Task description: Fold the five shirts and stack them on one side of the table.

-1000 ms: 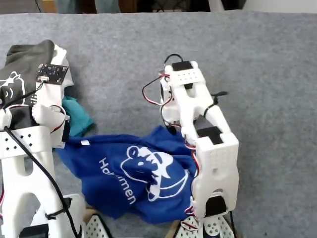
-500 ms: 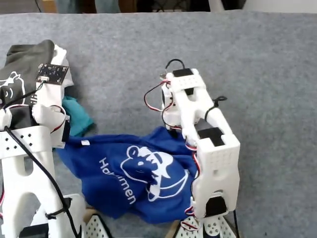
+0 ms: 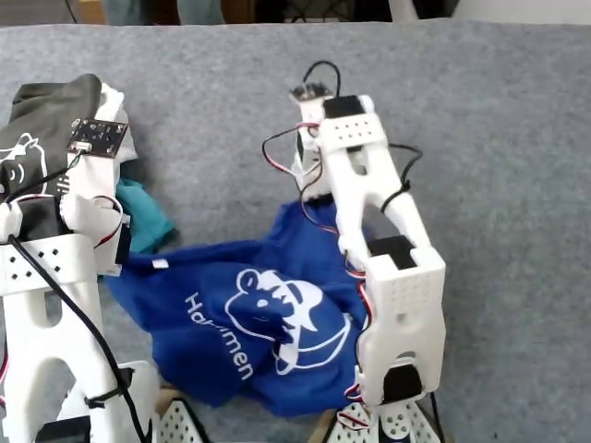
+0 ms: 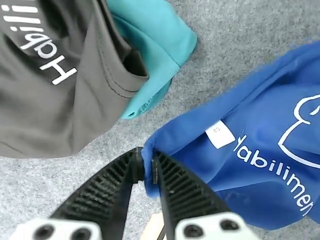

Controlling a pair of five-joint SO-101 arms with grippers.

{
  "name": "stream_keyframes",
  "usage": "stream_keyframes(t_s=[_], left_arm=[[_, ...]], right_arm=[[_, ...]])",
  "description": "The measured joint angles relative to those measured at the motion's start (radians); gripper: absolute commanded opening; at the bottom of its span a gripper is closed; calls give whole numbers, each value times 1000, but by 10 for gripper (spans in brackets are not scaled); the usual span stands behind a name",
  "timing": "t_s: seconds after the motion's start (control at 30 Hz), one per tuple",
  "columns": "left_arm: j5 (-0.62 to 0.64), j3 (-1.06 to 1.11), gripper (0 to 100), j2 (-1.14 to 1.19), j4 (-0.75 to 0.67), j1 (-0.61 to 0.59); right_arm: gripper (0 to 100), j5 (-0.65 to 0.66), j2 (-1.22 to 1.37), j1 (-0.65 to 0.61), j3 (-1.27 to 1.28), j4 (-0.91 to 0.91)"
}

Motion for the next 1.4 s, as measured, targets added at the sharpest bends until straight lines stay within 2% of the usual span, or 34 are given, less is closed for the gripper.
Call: stream_keyframes(t_s=[0.07,0.27,0.37,0.53,0.63,0.9,1.13,1.2,1.3,1.4], left_arm=[[0,0,29,0,0,0],[0,0,29,0,0,0],[0,0,29,0,0,0],[-3,-2,29,0,5,-6],[-46,-35,29,0,60,-37],[-250,-107,29,0,115,-222],[-281,-94,29,-2,115,-230],[-284,-71,29,-2,115,-230],[-288,-49,29,-2,115,-230],[-288,-35,29,-2,115,-230]], right_arm=[[57,0,0,0,-14,-32],[269,-6,0,0,-17,-97],[315,-12,0,0,-18,-78],[315,9,0,2,-80,48],[315,9,0,12,-115,71],[314,12,49,44,-127,31],[313,12,166,32,-149,-40],[279,12,173,29,-183,-38],[167,12,181,29,-256,5],[155,12,181,26,-341,44]])
